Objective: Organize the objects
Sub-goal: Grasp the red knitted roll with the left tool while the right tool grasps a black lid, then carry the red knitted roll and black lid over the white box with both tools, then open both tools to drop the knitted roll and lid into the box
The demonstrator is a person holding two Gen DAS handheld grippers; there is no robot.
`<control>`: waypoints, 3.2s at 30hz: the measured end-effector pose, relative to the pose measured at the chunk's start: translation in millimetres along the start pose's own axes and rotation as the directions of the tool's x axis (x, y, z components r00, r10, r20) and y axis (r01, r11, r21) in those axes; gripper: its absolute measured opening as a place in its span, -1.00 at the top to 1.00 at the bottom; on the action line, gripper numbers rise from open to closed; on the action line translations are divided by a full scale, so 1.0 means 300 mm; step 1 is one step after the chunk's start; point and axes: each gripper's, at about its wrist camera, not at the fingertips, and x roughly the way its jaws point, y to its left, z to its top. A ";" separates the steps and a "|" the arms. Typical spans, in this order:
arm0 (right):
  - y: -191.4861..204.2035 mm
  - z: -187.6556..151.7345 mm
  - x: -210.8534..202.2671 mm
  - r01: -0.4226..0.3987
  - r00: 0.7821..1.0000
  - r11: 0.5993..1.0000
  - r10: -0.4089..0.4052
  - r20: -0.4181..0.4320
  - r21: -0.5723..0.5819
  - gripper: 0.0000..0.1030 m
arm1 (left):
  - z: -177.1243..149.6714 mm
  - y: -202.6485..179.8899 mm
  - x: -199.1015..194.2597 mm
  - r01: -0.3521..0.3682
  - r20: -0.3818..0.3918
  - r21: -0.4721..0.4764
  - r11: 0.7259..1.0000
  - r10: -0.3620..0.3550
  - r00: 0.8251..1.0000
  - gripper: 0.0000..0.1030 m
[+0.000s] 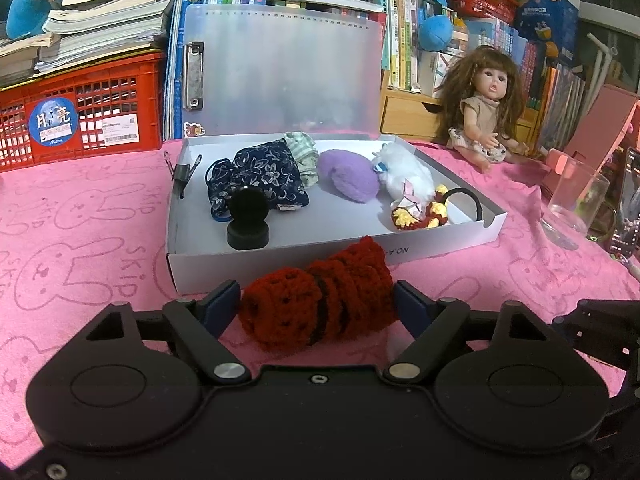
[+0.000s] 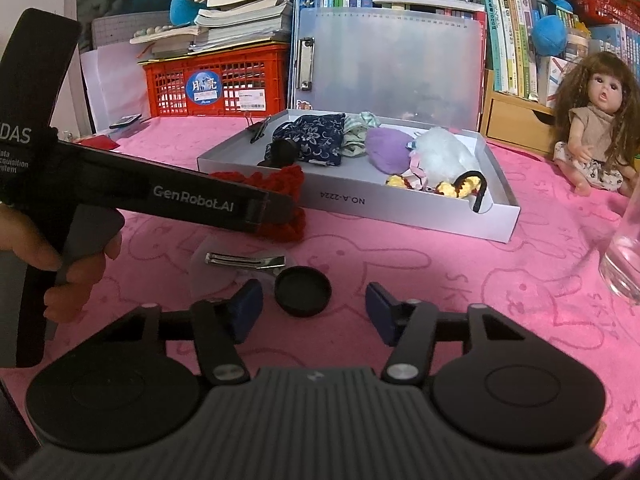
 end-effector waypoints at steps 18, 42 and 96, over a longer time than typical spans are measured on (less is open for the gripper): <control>-0.018 0.022 -0.018 0.020 1.000 0.999 -0.021 0.021 0.043 0.31 | 0.028 0.004 -0.074 0.006 0.060 -0.018 1.000 -0.005 0.998 0.07; -0.210 0.245 0.035 0.172 0.982 0.962 -0.185 0.044 0.211 0.31 | 0.173 0.088 -0.058 -0.065 0.122 -0.075 0.995 0.074 0.990 0.08; -0.339 0.357 0.346 0.142 0.986 0.938 -0.108 -0.124 0.317 -0.19 | 0.251 0.117 0.213 -0.125 0.041 -0.091 0.988 0.129 0.991 -0.25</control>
